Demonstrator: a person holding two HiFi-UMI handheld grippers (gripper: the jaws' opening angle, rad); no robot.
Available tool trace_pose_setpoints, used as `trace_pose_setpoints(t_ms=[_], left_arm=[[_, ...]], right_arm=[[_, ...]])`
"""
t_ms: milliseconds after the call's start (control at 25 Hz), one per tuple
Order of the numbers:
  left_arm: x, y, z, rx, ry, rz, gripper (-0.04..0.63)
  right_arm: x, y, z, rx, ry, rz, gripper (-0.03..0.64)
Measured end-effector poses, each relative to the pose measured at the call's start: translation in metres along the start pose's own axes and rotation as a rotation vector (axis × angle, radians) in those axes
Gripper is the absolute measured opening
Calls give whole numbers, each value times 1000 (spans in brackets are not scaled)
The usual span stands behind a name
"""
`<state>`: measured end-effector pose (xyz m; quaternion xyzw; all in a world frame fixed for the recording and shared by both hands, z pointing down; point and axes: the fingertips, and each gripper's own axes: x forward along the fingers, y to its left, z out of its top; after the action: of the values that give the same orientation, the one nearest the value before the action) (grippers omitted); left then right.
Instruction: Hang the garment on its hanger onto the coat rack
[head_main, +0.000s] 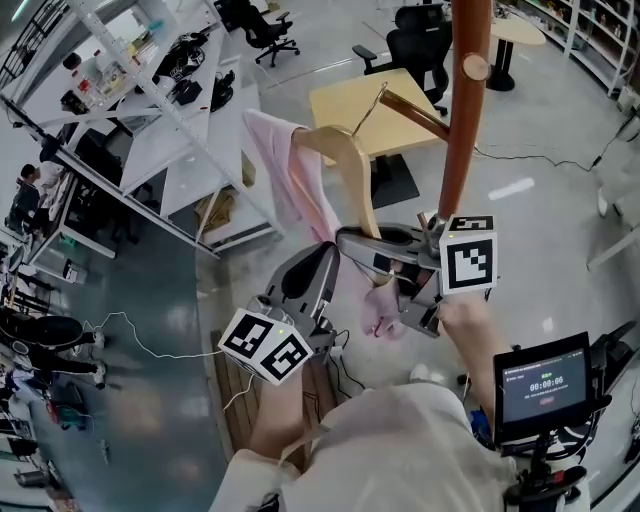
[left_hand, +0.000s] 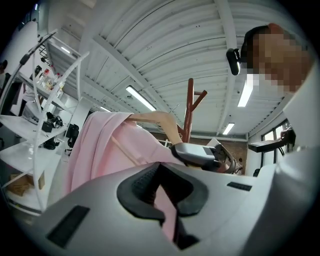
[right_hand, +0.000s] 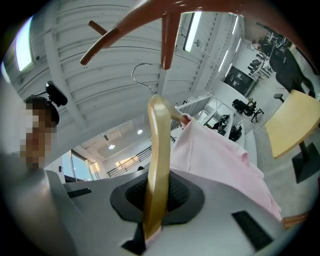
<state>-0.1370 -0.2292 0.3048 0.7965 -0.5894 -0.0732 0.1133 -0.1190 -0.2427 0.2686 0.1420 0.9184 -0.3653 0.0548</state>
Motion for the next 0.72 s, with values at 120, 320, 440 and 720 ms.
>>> trace_pose_setpoints(t_ms=[120, 320, 440, 720], left_arm=[[3, -4, -4, -3, 6, -7, 5], [4, -4, -8, -14, 23, -10, 5], [5, -3, -10, -28, 25, -9, 5], [11, -3, -17, -37, 43, -22, 5]], right_arm=[[-5, -6, -2, 12, 0, -14, 14], [-8, -13, -5, 40, -7, -41, 15], [-8, -18, -8, 49, -2, -53, 14], [-12, -22, -8, 61, -12, -69, 15]])
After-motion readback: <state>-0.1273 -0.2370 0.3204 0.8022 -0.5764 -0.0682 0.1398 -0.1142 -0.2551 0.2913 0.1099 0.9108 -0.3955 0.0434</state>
